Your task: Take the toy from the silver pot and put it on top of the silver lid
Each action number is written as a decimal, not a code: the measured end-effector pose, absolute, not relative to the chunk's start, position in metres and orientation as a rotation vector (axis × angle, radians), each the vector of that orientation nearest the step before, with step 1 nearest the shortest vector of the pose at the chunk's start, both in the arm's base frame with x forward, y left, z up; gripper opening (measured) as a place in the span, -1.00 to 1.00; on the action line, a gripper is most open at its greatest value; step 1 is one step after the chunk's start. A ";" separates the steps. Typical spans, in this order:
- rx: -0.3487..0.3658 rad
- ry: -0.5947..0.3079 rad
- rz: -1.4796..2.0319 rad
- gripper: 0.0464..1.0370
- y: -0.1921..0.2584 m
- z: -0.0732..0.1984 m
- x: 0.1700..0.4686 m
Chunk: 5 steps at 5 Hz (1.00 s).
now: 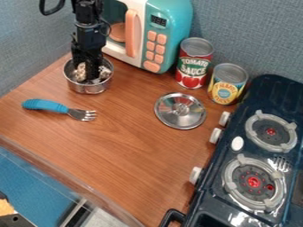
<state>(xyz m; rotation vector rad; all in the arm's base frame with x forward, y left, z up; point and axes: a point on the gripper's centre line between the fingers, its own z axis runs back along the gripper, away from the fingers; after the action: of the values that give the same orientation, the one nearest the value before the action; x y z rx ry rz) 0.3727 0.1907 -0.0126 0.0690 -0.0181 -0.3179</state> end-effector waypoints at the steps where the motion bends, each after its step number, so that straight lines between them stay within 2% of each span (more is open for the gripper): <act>1: 0.076 -0.025 -0.316 -0.09 0.190 -0.015 0.372; 2: 0.081 -0.038 -0.323 -0.18 0.189 -0.015 0.370; 3: 0.098 -0.065 -0.333 -0.18 0.187 -0.005 0.370; 5: 0.169 -0.192 -0.344 -0.18 0.183 0.045 0.371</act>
<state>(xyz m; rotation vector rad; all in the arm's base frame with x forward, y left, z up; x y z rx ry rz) 0.3709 0.1826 0.0450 0.1688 -0.1923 -0.3444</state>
